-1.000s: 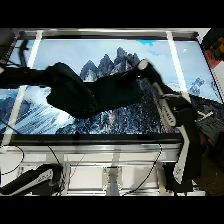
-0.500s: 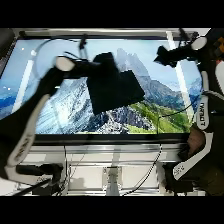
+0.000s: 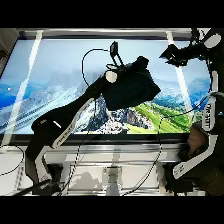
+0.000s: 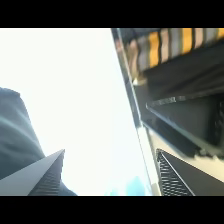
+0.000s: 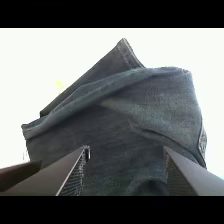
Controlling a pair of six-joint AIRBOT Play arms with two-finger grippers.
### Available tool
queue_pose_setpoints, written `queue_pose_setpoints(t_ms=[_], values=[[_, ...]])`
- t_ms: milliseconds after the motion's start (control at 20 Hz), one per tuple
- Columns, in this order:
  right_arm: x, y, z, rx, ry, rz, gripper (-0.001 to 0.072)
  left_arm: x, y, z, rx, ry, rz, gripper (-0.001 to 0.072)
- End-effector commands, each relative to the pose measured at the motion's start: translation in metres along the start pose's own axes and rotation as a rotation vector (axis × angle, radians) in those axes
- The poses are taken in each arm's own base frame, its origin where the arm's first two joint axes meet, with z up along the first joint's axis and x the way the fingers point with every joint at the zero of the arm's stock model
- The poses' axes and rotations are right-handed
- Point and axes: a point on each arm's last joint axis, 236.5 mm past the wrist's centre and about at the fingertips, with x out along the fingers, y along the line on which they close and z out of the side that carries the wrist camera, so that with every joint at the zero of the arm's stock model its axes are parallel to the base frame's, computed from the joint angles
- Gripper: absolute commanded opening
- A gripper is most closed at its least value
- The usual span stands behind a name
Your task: Fold the clothes and pants, and hang the long-sleeved shirts on hangers.
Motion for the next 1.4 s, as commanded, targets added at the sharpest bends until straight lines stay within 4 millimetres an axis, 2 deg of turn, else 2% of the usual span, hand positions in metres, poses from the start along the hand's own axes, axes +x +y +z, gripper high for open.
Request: queue_pose_setpoints(t_ms=[0,50,100,150,200,250,300,350,450,550,600,700,800,850,900,950,1000,1100,1250,1350], values=[[-0.001,-0.002,0.000,-0.021,0.000,-0.006,0.0524,-0.001,-0.004,0.029,-0.004,-0.076,-0.013,0.0636],[-0.001,-0.002,0.000,-0.021,0.001,-0.006,0.0517,-0.008,-0.009,0.045,-0.004,-0.100,-0.020,0.0625],[-0.002,-0.005,0.001,-0.017,-0.002,-0.007,0.0421,-0.017,-0.014,0.064,0.000,-0.122,-0.028,0.0546],[-0.004,-0.007,0.003,-0.018,-0.008,-0.010,0.0247,-0.028,-0.019,0.080,0.016,-0.125,-0.035,0.0422],[-0.006,-0.012,0.005,-0.023,-0.014,-0.013,0.0069,-0.041,-0.024,0.096,0.070,-0.116,-0.038,0.0268],[-0.009,-0.018,0.006,-0.026,-0.016,-0.014,0.0014,-0.056,-0.029,0.110,0.124,-0.098,-0.036,0.0091],[-0.013,-0.021,0.007,-0.047,-0.014,-0.005,0.0013,-0.074,-0.032,0.124,0.178,-0.075,-0.032,0.0037],[-0.018,-0.019,0.006,-0.059,-0.009,0.045,0.0011,-0.095,-0.036,0.140,0.212,-0.061,-0.026,0.0036],[-0.033,0.001,0.007,-0.048,-0.019,0.265,0.0010,-0.139,-0.048,0.169,0.354,-0.052,0.002,0.0034],[-0.046,0.007,0.000,0.015,0.002,0.483,0.0010,-0.187,-0.065,0.185,0.496,-0.033,0.054,0.0034],[-0.043,-0.003,-0.009,0.057,0.032,0.538,0.0010,-0.210,-0.073,0.186,0.551,-0.008,0.080,0.0034],[-0.023,-0.035,-0.041,0.166,0.136,0.548,0.0011,-0.256,-0.096,0.180,0.625,0.039,0.102,0.0034],[-0.002,-0.049,-0.076,0.253,0.241,0.553,0.0016,-0.293,-0.122,0.174,0.672,0.046,0.100,0.0034],[0.013,-0.059,-0.090,0.272,0.273,0.501,0.0085,-0.308,-0.132,0.173,0.674,0.034,0.104,0.0036],[0.027,-0.069,-0.103,0.301,0.309,0.423,0.0374,-0.321,-0.142,0.174,0.683,0.016,0.110,0.0036],[0.039,-0.079,-0.114,0.318,0.344,0.335,0.0720,-0.331,-0.147,0.174,0.706,0.004,0.121,0.0036],[0.047,-0.083,-0.119,0.311,0.357,0.280,0.0689,-0.338,-0.151,0.174,0.721,-0.004,0.127,0.0036],[0.058,-0.071,-0.121,0.304,0.362,0.266,0.0704,-0.346,-0.157,0.172,0.731,-0.007,0.123,0.0036],[0.079,-0.056,-0.123,0.248,0.349,0.227,0.0714,-0.345,-0.151,0.165,0.726,0.033,0.132,0.0036],[0.088,-0.040,-0.134,0.247,0.385,0.222,0.0716,-0.343,-0.144,0.158,0.720,0.072,0.141,0.0036]])
